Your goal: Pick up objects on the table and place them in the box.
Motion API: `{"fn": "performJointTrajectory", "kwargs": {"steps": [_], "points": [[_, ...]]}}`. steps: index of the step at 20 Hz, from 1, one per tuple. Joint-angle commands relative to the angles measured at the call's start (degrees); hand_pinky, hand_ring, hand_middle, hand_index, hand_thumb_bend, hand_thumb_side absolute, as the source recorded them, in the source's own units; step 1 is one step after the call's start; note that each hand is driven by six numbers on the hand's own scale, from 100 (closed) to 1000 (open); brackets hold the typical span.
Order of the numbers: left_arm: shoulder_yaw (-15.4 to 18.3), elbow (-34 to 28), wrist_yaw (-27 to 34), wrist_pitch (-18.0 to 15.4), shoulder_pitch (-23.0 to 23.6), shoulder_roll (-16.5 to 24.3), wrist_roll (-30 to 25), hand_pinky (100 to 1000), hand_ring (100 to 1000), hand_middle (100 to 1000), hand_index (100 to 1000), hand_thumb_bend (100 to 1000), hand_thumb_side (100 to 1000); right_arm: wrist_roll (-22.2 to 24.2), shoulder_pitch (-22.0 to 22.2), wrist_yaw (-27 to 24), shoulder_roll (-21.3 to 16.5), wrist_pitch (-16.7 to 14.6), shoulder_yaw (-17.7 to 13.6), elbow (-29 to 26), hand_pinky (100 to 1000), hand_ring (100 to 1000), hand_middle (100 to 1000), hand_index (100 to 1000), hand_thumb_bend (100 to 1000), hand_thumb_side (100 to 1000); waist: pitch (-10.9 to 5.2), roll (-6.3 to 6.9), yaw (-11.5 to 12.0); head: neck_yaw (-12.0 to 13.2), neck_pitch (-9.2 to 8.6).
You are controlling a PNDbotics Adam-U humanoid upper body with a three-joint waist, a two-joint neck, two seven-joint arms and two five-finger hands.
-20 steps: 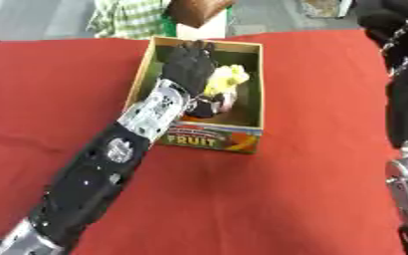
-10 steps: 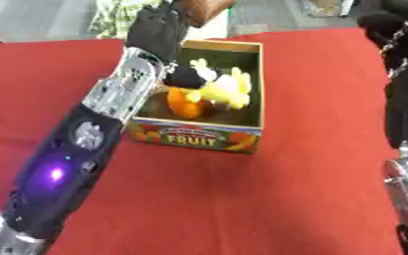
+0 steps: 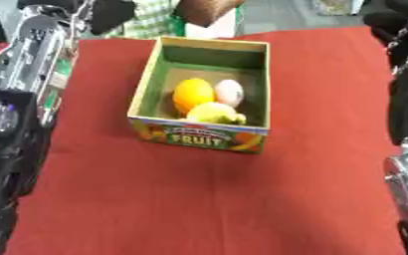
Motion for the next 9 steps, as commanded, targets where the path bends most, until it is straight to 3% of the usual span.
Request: {"fn": "performJointTrajectory", "kwargs": {"steps": [1, 4, 5, 6, 9], "points": [[0.20, -5.72, 3.02, 2.99, 0.78, 2.31, 2.97, 697, 736, 749, 873, 218, 1000, -0.84, 0.11, 0.94, -1.77, -0.21, -1.14, -1.23, 904, 803, 646, 814, 100, 1000, -0.94, -0.39, 0.44, -0.38, 0.04], [-0.02, -10.04, 5.68, 5.65, 3.81, 3.38, 5.63, 677, 711, 727, 857, 205, 1000, -1.59, 0.76, 1.44, -2.01, -0.32, -1.72, -1.23, 904, 803, 646, 814, 100, 1000, -1.04, -0.44, 1.20, -1.31, 0.23], [0.03, -11.43, 6.53, 6.50, 4.97, 3.82, 6.48, 667, 700, 717, 850, 149, 1000, -1.82, 0.98, 1.60, -2.09, -0.35, -1.88, -1.23, 903, 803, 646, 814, 100, 1000, -1.11, -0.45, 1.40, -1.62, 0.36], [0.12, -12.79, 7.37, 7.33, 6.17, 4.27, 7.32, 659, 691, 710, 846, 198, 1000, -2.04, 1.19, 1.75, -2.18, -0.39, -2.03, -1.23, 903, 803, 646, 814, 100, 1000, -1.18, -0.44, 1.57, -1.94, 0.49], [0.63, -16.85, 9.87, 9.84, 9.78, 5.70, 9.82, 626, 664, 684, 834, 183, 1000, -2.67, 1.79, 2.11, -2.43, -0.51, -2.44, -1.23, 902, 802, 646, 814, 100, 1000, -1.40, -0.43, 2.00, -2.93, 0.86]]}}
